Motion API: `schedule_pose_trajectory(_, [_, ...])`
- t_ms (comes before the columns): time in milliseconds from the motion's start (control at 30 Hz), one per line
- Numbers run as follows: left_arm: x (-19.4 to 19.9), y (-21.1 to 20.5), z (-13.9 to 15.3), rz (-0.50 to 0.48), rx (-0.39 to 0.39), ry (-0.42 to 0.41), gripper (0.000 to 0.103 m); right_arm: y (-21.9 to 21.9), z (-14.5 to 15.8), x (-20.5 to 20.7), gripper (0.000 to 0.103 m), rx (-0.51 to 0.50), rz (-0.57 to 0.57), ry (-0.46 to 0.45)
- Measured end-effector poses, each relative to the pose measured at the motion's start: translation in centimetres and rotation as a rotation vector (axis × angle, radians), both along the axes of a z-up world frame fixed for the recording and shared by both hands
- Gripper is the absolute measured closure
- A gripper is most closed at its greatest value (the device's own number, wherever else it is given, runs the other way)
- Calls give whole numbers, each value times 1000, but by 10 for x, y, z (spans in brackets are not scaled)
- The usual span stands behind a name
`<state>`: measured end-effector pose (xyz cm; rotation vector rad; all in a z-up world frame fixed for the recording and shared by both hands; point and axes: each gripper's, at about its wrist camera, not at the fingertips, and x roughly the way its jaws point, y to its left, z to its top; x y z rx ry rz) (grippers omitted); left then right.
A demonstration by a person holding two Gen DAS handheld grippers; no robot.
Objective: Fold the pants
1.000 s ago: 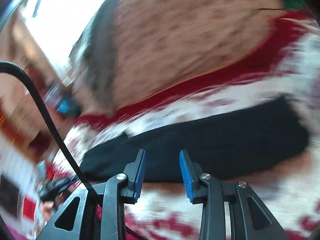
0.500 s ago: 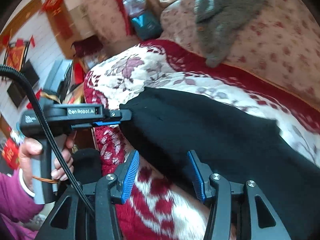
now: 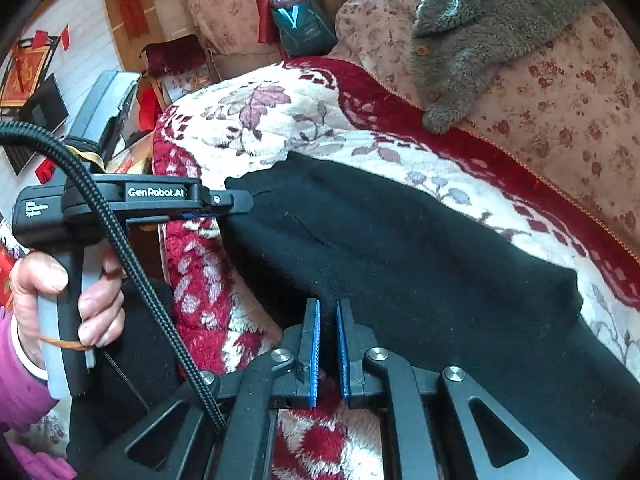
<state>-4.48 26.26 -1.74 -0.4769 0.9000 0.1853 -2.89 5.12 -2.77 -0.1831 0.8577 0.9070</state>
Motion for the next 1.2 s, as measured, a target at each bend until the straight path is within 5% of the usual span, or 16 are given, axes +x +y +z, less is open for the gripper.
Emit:
schedule_pose_trajectory(200, [-3, -5, 0, 2, 32, 15, 85, -9, -13, 6, 71, 71, -10, 149])
schedule_pose_trajectory(567, [-20, -40, 30, -18, 158, -18, 85, -80, 16, -4, 69, 171, -198, 139])
schedule_pose_trajectory(833, [-8, -110, 39, -175, 178, -40, 84, -165, 31, -15, 62, 231, -379, 111])
schedule_pose_trajectory(933, [0, -142, 39, -266, 141, -51, 68, -204, 36, -21, 56, 234, -464, 103])
schedule_pose_trajectory(1200, [26, -240, 37, -497, 127, -37, 66, -312, 33, -43, 56, 227, -720, 104])
